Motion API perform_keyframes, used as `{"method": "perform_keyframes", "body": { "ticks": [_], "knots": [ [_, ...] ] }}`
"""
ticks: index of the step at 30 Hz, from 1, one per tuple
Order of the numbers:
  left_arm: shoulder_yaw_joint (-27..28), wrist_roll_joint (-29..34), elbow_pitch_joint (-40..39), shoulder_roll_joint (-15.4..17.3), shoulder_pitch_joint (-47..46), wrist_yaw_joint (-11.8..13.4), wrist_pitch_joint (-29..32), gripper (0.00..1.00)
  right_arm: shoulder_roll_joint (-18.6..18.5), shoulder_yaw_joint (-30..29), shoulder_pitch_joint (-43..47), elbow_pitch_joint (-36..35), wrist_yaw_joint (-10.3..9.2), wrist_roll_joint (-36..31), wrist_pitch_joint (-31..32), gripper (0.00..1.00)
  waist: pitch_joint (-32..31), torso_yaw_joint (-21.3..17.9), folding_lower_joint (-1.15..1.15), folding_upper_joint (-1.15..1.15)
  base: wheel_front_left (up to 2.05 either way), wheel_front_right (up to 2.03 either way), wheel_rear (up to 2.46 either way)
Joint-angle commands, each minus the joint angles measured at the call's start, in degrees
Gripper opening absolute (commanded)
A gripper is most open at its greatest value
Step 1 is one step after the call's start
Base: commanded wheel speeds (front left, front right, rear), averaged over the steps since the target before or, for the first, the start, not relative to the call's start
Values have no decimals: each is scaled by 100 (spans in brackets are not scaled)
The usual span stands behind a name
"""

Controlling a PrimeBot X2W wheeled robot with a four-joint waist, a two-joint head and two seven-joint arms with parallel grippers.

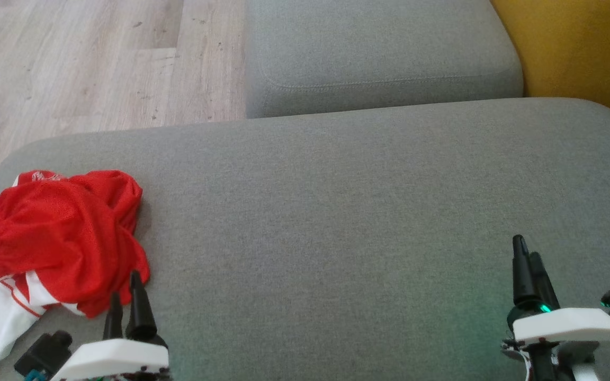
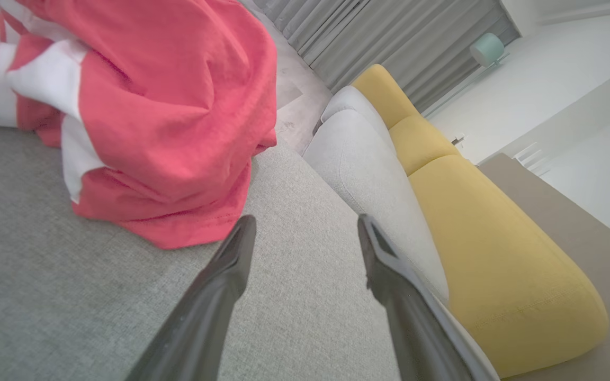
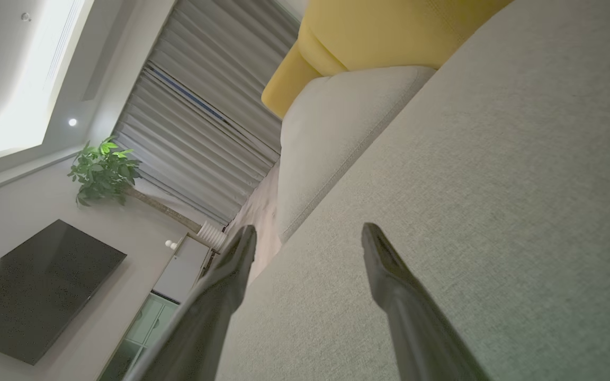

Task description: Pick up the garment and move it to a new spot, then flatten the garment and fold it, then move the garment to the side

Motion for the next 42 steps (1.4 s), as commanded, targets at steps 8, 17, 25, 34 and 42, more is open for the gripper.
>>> {"method": "perform_keyframes", "body": {
  "ticks": [8,17,25,34,42],
  "knots": [
    [7,603,-305,42,-84,93,-195,100,-35,226,-78,-301,-2,-614,-174,100,-45,19,0,0,0,0,0],
    [-76,1248,-399,45,-31,175,-348,100,-38,361,-41,-392,-3,-1266,-326,100,-93,37,0,0,0,0,0],
    [-153,1818,-466,47,23,244,-484,100,-41,455,0,-473,-3,-1830,-461,100,-163,42,0,0,0,0,0],
    [-213,2458,-518,50,99,314,-637,100,-45,551,77,-536,-3,-2464,-613,100,-263,57,0,0,0,0,0],
    [-276,2942,-550,53,162,363,-756,100,-47,590,153,-543,-3,-2892,-732,100,-337,88,0,0,0,0,0]
  ]
}}
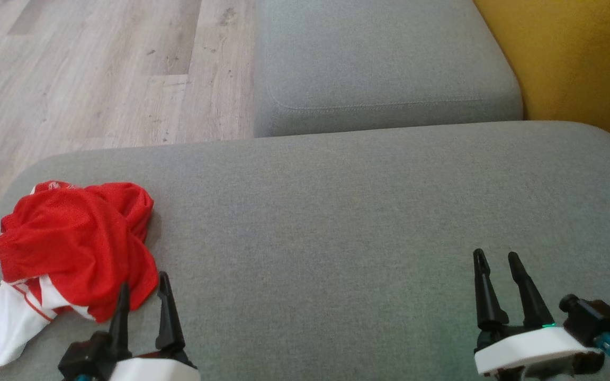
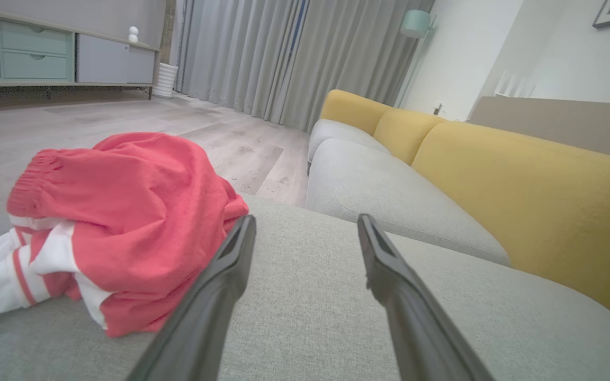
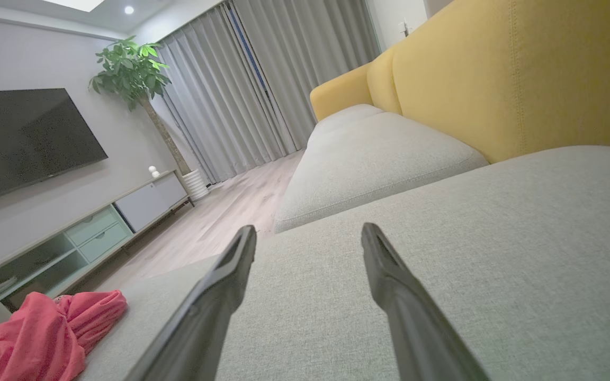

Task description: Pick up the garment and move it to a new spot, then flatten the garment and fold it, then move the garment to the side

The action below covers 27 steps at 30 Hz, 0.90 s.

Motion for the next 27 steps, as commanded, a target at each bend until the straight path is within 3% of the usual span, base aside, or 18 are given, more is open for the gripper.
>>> {"method": "perform_keyframes", "body": {
  "ticks": [1,27],
  "knots": [
    [94,189,-225,37,-159,42,-108,100,-45,136,-167,-219,-3,-188,-94,100,-14,9,0,0,0,0,0],
    [-146,1716,-213,44,-54,220,-514,100,-54,243,-52,191,-4,-1819,-497,100,-180,46,-1,0,0,0,0]
  ]
}}
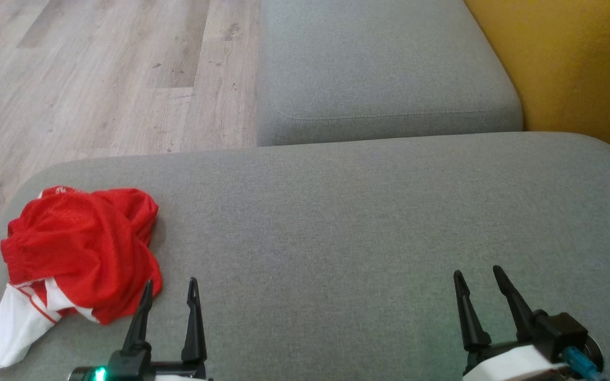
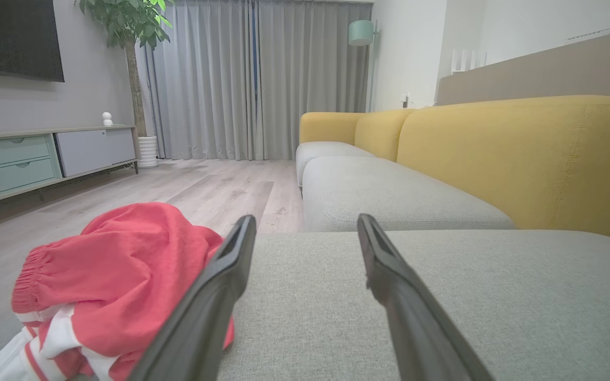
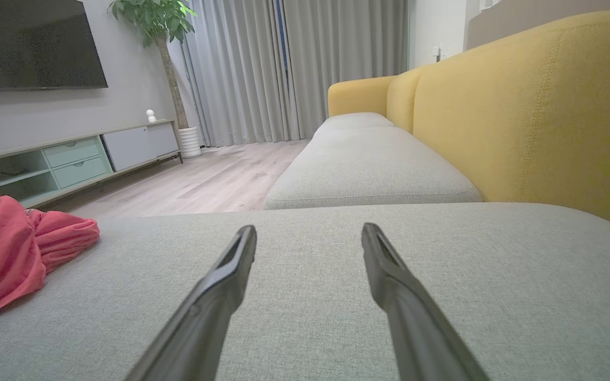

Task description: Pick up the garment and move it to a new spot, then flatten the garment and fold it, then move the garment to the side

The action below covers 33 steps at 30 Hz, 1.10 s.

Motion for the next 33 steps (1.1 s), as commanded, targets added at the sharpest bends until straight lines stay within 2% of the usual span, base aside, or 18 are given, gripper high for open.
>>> {"method": "perform_keyframes", "body": {
  "ticks": [1,15,20,25,33],
  "knots": [
    [170,29,-160,19,-185,16,-64,100,-53,143,-171,-171,-4,-35,-69,100,5,0,1,0,0,0,0],
    [180,24,-30,19,-209,11,-64,100,-53,73,-161,-173,-4,-49,-69,100,28,57,1,0,0,0,0],
    [217,18,50,19,-227,37,-64,100,-53,76,-137,-188,-4,-48,-69,100,45,210,1,0,0,0,0],
    [317,24,98,19,-245,62,-64,100,-53,82,-114,-214,-4,-28,-69,100,81,561,1,0,0,0,0],
    [567,83,112,19,-220,39,-65,100,-53,105,-128,-247,-4,33,-69,100,150,1337,1,0,0,0,0]
  ]
}}
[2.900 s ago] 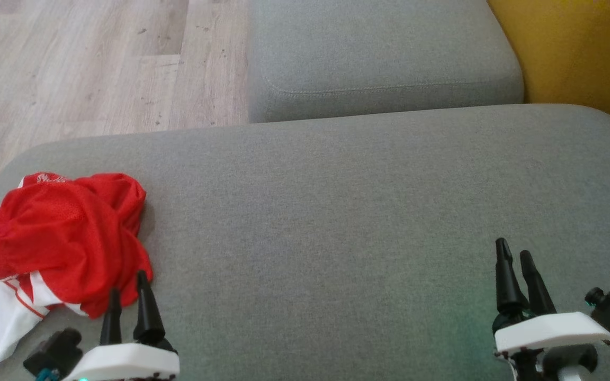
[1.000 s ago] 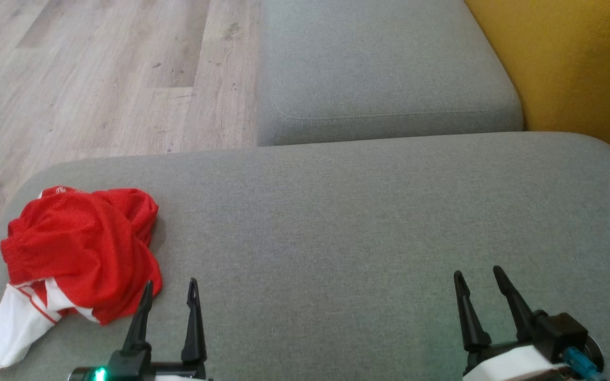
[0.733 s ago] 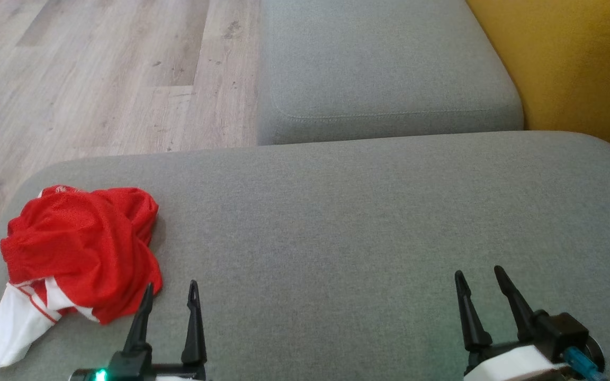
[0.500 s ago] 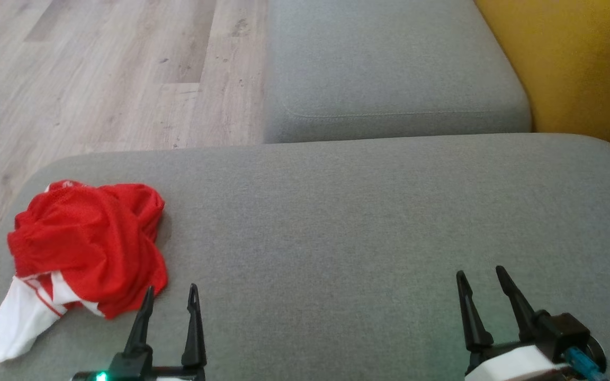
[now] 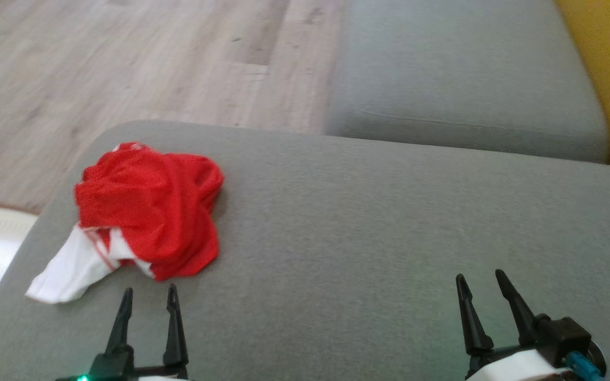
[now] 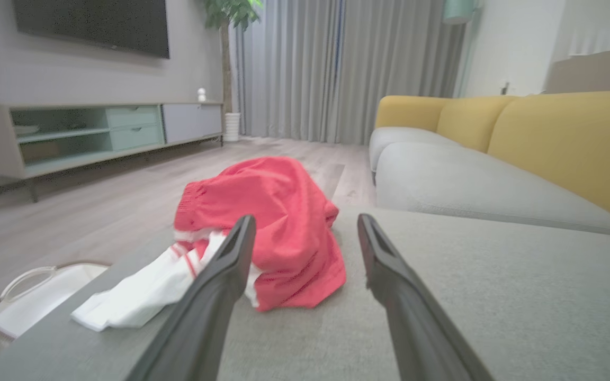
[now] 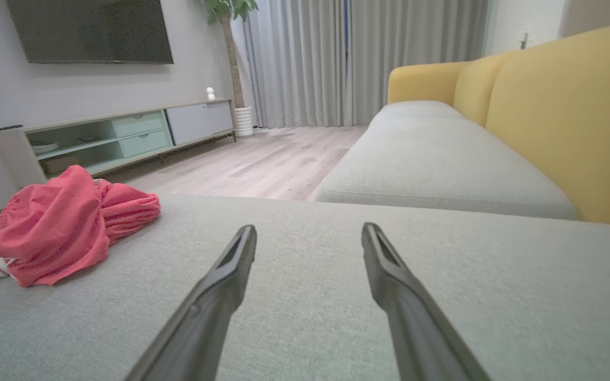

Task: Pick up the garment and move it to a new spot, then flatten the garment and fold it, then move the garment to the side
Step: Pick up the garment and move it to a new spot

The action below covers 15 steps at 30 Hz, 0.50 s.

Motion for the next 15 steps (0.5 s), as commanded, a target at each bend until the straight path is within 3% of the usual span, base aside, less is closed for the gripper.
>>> {"method": "perform_keyframes", "body": {
  "ticks": [1,8,15],
  "knots": [
    [235,86,-171,5,-215,6,-56,100,-52,130,-227,-192,-4,46,-63,100,39,372,0,0,0,0,0],
    [446,172,-205,5,-198,-61,-56,100,-52,115,-255,-239,-4,129,-63,100,79,998,0,0,0,0,0],
    [644,122,-345,5,-227,-13,-56,100,-52,247,-518,-210,-4,88,-63,100,315,1233,0,0,0,0,0]
  ]
}}
